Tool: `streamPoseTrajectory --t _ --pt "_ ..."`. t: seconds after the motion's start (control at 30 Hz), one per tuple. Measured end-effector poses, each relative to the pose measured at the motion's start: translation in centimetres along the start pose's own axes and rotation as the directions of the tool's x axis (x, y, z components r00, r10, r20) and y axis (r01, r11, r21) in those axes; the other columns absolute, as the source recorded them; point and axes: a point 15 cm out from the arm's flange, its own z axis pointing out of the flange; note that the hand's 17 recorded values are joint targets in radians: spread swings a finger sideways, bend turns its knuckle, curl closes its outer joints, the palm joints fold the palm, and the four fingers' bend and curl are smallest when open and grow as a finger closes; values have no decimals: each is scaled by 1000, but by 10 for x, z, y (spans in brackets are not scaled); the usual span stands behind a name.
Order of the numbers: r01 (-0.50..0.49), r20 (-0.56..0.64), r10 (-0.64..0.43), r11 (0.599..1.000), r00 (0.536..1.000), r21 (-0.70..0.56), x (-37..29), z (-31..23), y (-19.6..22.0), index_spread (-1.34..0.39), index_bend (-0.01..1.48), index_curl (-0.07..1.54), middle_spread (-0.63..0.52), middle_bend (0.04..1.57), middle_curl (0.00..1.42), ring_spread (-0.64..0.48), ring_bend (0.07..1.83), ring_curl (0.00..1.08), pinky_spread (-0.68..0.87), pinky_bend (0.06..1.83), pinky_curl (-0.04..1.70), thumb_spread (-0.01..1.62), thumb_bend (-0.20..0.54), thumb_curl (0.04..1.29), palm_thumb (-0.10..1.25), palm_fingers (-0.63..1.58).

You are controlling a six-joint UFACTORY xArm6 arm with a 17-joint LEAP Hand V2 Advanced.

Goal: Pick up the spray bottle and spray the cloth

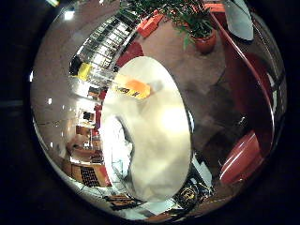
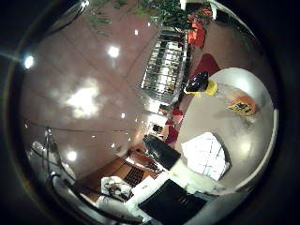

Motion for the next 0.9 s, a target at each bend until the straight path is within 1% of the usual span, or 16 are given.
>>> streamPoseTrajectory --t 0.1,0.23,0.6,0.9 --pt "-7 13 7 1000 1000 -17 9 7 -3 -228 141 273 87 282 380 173 527 269 361 533 268 1014 -26 295 494 86" --pt "-9 21 10 999 1000 -40 17 15 -11 -248 143 259 132 271 363 195 514 260 372 533 273 997 -27 297 496 61" --pt "-24 61 30 996 998 -87 34 53 -21 -198 148 254 152 271 348 205 501 253 371 494 278 988 -27 298 509 76" --pt "-14 33 18 992 999 -127 46 91 -26 -172 150 259 154 284 344 197 491 250 373 456 281 984 -27 302 518 104"
